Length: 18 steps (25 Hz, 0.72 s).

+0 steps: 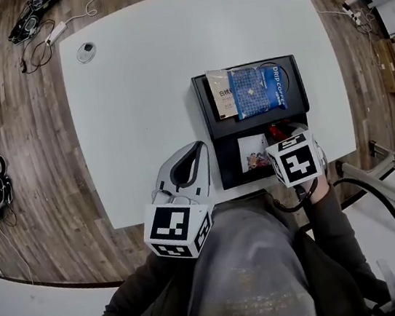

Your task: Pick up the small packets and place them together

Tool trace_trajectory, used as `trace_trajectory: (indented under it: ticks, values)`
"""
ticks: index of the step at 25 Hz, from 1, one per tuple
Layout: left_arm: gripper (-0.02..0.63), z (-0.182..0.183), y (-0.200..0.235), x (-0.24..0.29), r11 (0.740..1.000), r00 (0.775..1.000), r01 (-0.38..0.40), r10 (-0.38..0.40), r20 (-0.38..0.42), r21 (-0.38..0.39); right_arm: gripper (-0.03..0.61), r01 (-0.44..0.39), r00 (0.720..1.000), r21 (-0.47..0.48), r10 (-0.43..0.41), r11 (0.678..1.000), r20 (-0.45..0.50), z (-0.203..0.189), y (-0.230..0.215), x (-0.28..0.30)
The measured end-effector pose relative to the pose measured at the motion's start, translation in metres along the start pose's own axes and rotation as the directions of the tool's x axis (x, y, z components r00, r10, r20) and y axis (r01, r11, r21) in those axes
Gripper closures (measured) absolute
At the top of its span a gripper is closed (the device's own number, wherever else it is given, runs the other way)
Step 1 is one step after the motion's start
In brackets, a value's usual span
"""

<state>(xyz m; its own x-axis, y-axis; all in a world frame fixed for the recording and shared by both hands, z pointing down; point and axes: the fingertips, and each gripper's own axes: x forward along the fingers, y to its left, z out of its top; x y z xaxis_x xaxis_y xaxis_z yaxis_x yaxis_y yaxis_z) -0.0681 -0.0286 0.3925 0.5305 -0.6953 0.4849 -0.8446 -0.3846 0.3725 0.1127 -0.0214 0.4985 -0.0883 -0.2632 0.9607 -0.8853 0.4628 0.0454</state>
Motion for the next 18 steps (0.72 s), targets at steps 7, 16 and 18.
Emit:
trace_trajectory:
  ticks: [7,16,18]
  values:
    - [0.607,0.0,-0.007,-0.002,1.0,1.0,0.001,-0.001,0.006,0.01,0.549,-0.038,0.999,0.018,0.037,0.999,0.037,-0.001,-0.002,0.0]
    - [0.607,-0.005,-0.022,-0.01,1.0,1.0,-0.009,0.009,0.02,0.03,0.561,-0.078,0.982,-0.091,0.092,0.993,0.164,0.01,0.02,-0.042]
    - [0.607,-0.006,-0.029,-0.012,0.999,1.0,-0.008,0.007,0.027,0.04,0.562,-0.1,0.973,-0.105,0.119,0.989,0.196,0.012,0.026,-0.054]
